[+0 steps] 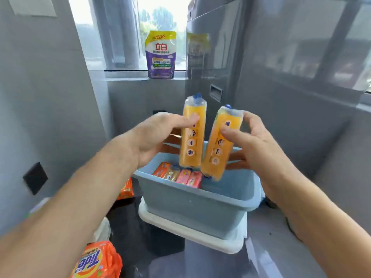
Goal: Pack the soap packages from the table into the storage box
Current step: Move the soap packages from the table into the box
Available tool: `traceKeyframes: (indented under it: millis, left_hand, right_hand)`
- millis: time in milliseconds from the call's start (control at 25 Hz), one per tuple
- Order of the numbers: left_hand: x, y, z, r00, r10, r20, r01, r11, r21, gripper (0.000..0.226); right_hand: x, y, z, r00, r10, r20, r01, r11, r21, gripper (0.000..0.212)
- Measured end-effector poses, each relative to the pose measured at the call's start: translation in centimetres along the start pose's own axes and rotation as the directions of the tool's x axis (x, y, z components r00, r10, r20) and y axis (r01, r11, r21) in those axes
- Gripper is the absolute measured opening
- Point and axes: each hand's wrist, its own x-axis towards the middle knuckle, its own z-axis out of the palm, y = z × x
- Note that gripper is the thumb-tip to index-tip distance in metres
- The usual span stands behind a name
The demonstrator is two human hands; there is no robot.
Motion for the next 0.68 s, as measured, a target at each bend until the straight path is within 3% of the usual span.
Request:
traceKeyframes:
  millis: [80,160,280,400,560,680]
  left_hand:
    - [2.6,-1.7,2.1,0.981,-0.191,0.028,0.189,0.981,0.044,0.036]
    - [4.5,-3.6,3.6,0.946,-0.322,0.032,0.32,0.946,0.047,0.035]
    - [6.3,-5.6,4.9,0.925,-0.381,-0.007,0.378,0.913,0.152,0.037]
    - [6.6,-7.1,5.4,0.923,-0.384,-0.035,0.381,0.894,0.235,0.04]
    - [6.5,-7.8,4.8,0.947,-0.291,-0.135,0.321,0.87,0.374,0.039]
    - [6.3,-7.5,4.8,0.94,-0.332,-0.073,0.335,0.868,0.366,0.034]
  right_hand:
    - [1.6,0.7,-0.3,0.975,0.217,0.045,-0.214,0.975,-0.062,0.036]
    - [2.8,1.8,0.0,0.896,0.44,0.061,-0.437,0.898,-0.055,0.028]
    - [4.2,3.1,0.4,0.813,0.582,-0.005,-0.579,0.809,-0.101,0.022]
    - [4.5,4.3,1.4,0.804,0.592,-0.042,-0.592,0.794,-0.137,0.024]
    - [4.3,6.2,2.7,0.848,0.522,-0.094,-0.521,0.784,-0.339,0.035]
    - [4.2,6.5,2.6,0.905,0.41,-0.114,-0.403,0.736,-0.545,0.039]
